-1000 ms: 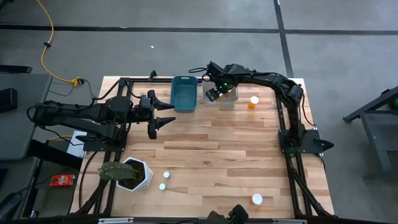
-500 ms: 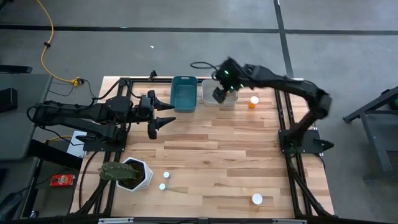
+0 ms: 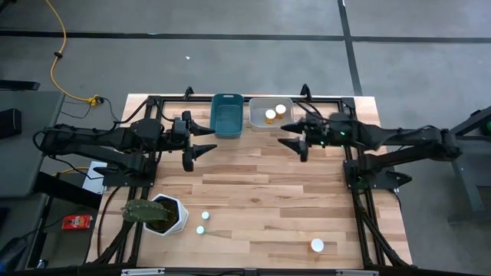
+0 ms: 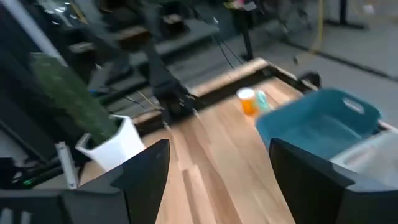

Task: Pick and place medicine bottles into bin by pill shape (circle, oval)

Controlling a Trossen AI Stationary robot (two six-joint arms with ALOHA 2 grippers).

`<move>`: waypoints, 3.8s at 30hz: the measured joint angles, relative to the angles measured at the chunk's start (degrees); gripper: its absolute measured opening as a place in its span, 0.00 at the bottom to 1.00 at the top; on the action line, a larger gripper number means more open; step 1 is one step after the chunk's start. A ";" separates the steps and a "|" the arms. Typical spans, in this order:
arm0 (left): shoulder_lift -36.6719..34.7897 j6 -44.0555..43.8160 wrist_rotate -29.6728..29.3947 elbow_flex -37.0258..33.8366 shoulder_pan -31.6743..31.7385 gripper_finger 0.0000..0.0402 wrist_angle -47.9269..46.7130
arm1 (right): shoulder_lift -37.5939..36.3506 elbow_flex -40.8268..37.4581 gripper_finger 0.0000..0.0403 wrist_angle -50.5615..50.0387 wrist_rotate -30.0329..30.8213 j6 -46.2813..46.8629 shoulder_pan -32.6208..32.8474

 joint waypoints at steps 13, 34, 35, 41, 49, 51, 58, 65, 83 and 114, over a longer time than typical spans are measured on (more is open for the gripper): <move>-0.01 0.61 -1.13 0.00 0.00 0.58 0.02 | -3.14 -2.55 0.66 3.28 0.42 -6.94 2.62; 0.56 -3.98 -12.64 0.87 4.34 0.58 -4.62 | -3.12 -2.55 0.66 3.28 1.99 -5.35 2.59; 0.59 -5.01 -12.64 1.82 6.18 0.58 -8.31 | -3.12 -2.55 0.66 3.27 1.98 -5.02 2.55; 3.72 -6.03 -6.80 6.87 19.66 0.62 -29.81 | -3.12 -2.55 0.66 3.27 2.00 -4.80 2.55; 11.64 -5.86 -3.17 7.65 35.02 0.75 -45.69 | -3.12 -2.55 0.66 3.26 2.00 -3.73 2.58; 14.10 -5.98 -3.14 7.63 37.84 0.79 -48.66 | -3.12 -2.55 0.66 3.26 2.00 -3.75 2.58; 20.47 -9.23 -2.42 7.63 43.01 0.85 -50.19 | -3.10 -2.55 0.66 3.26 2.00 -3.30 2.58; 26.52 -16.54 -2.65 7.61 46.34 0.86 -53.31 | -3.10 -2.55 0.66 3.22 2.00 -2.35 2.58; 33.02 -21.12 -0.22 7.61 47.34 0.79 -51.28 | -3.10 -2.55 0.66 2.57 2.04 -2.33 2.60; 31.35 -19.53 3.23 7.61 47.28 0.46 -52.94 | -3.10 -2.55 0.66 1.01 1.59 -2.20 2.60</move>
